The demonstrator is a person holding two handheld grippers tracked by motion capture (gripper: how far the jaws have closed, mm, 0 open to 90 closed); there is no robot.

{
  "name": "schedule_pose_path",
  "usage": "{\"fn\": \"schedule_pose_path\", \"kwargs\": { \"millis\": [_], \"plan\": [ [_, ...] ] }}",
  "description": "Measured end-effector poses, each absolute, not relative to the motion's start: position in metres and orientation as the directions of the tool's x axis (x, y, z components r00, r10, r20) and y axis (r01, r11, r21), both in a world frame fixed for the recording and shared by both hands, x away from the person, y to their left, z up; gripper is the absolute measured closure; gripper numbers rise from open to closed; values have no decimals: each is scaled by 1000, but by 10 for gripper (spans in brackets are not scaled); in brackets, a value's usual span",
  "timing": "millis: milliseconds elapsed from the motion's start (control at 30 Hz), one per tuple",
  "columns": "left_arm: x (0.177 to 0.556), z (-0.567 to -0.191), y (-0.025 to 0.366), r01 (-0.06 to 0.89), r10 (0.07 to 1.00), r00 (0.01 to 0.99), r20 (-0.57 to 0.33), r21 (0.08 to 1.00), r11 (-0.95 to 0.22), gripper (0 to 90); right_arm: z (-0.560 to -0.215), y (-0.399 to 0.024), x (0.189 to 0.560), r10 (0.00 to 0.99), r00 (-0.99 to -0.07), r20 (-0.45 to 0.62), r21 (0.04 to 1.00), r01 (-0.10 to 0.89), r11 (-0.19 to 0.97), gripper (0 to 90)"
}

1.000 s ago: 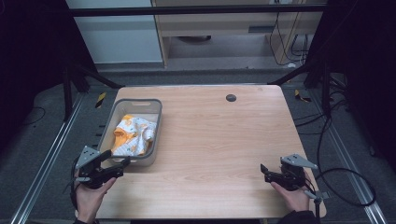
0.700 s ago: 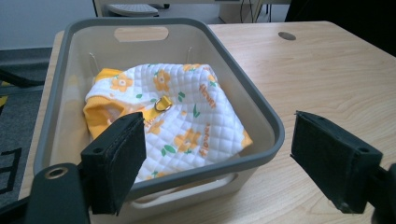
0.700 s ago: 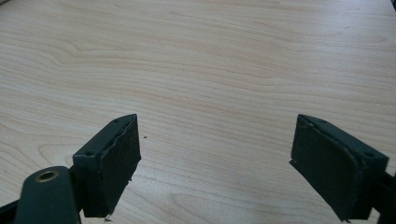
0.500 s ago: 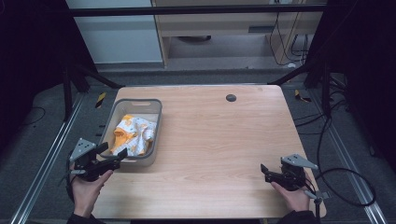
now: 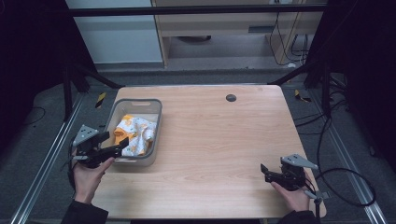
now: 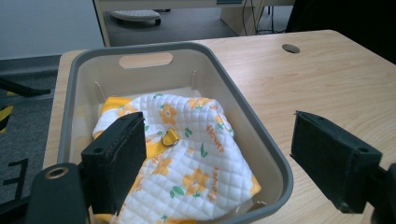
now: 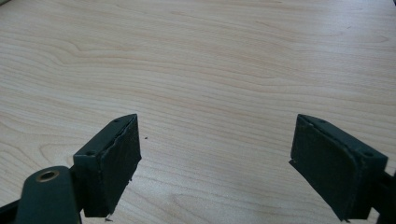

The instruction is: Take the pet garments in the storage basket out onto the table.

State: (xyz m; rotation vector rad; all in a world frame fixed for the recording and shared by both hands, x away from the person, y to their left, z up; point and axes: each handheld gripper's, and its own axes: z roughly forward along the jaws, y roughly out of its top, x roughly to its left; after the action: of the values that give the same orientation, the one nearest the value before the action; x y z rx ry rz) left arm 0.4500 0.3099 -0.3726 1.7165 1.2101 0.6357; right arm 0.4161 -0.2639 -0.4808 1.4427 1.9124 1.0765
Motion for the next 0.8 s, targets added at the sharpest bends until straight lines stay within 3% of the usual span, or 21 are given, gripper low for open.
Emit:
{"fn": "schedule_pose_path", "kwargs": {
  "millis": [800],
  "plan": [
    [490,-367,295,490,920,384,-75,861,-135,196,-481,-263,417,947,-313,67,828,547,122,160]
  ]
}}
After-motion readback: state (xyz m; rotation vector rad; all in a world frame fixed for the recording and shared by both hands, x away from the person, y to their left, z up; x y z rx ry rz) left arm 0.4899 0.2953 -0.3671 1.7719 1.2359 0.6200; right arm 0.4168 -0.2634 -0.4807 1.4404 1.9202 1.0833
